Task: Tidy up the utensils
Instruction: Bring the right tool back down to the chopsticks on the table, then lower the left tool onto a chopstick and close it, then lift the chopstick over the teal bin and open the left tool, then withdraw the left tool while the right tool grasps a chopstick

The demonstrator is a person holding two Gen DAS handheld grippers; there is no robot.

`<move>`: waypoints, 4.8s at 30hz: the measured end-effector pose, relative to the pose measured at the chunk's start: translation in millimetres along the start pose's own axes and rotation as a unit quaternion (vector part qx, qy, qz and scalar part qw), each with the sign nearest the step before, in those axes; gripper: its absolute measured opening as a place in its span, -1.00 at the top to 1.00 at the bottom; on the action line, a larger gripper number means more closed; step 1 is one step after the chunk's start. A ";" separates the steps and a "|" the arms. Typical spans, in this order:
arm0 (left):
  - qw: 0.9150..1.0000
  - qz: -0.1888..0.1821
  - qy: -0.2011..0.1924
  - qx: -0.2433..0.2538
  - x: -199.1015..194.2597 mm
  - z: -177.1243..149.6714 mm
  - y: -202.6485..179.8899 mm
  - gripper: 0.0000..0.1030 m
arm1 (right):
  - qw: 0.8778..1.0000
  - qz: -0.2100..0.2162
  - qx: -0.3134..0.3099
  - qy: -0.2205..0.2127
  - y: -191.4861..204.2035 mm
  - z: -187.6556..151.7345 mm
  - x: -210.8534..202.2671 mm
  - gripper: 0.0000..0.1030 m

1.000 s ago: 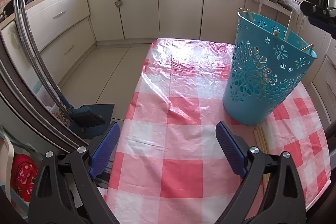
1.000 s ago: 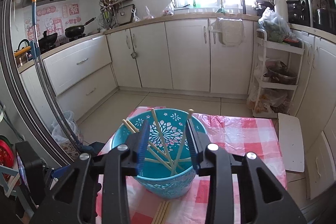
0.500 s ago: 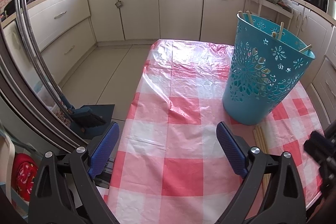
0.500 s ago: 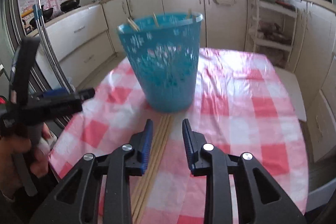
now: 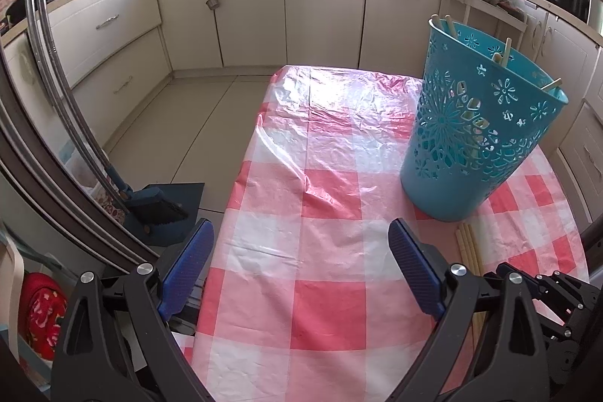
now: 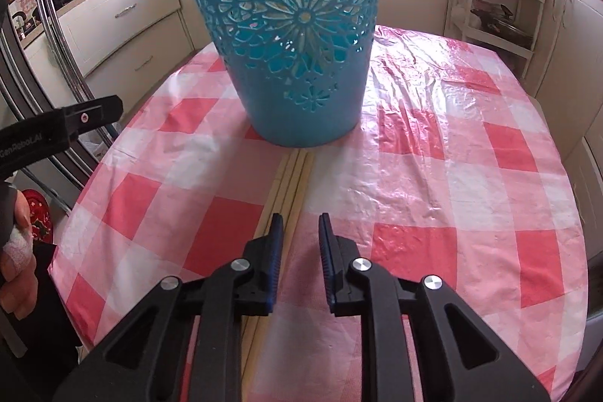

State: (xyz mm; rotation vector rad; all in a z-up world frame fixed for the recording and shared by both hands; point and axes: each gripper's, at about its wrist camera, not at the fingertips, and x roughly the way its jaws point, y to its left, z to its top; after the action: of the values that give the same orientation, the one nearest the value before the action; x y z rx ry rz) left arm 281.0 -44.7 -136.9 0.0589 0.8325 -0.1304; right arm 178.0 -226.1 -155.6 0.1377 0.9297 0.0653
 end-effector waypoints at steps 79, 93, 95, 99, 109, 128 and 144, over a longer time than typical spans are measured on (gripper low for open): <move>0.969 -0.217 0.062 0.103 -26.3 -24.4 -78.7 0.91 | 0.999 0.029 0.034 -0.005 -41.0 -2.3 1.2 0.84; 0.953 -0.253 -0.165 0.012 -121.2 127.2 -69.0 0.91 | 0.999 0.031 0.037 -0.006 -42.2 -2.6 1.0 0.83; 0.954 -0.237 -0.185 0.001 -114.7 143.7 -76.4 0.91 | 0.999 0.033 0.038 -0.006 -42.5 -2.6 0.8 0.83; 0.954 -0.204 -0.220 -0.016 -100.4 168.2 -90.6 0.91 | 0.998 0.037 0.042 -0.006 -44.5 -2.4 0.5 0.82; 0.963 -0.152 -0.220 -0.034 -31.4 178.7 -118.2 0.91 | 0.998 0.039 0.043 -0.006 -44.2 -1.6 1.7 0.79; 0.981 -0.102 -0.162 0.021 -37.2 95.7 -79.0 0.07 | 0.999 0.037 0.031 -0.006 -42.1 -2.9 1.4 0.70; 0.987 -0.059 -0.125 -0.078 -29.5 35.1 8.8 -0.36 | 0.999 0.030 0.037 -0.011 -47.9 -7.8 -19.4 0.89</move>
State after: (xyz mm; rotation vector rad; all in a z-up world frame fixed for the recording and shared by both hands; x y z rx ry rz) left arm 288.3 -36.8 -91.5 -0.1513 0.5936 -0.1806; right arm 160.1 -275.0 -151.8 0.2342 0.9056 0.0854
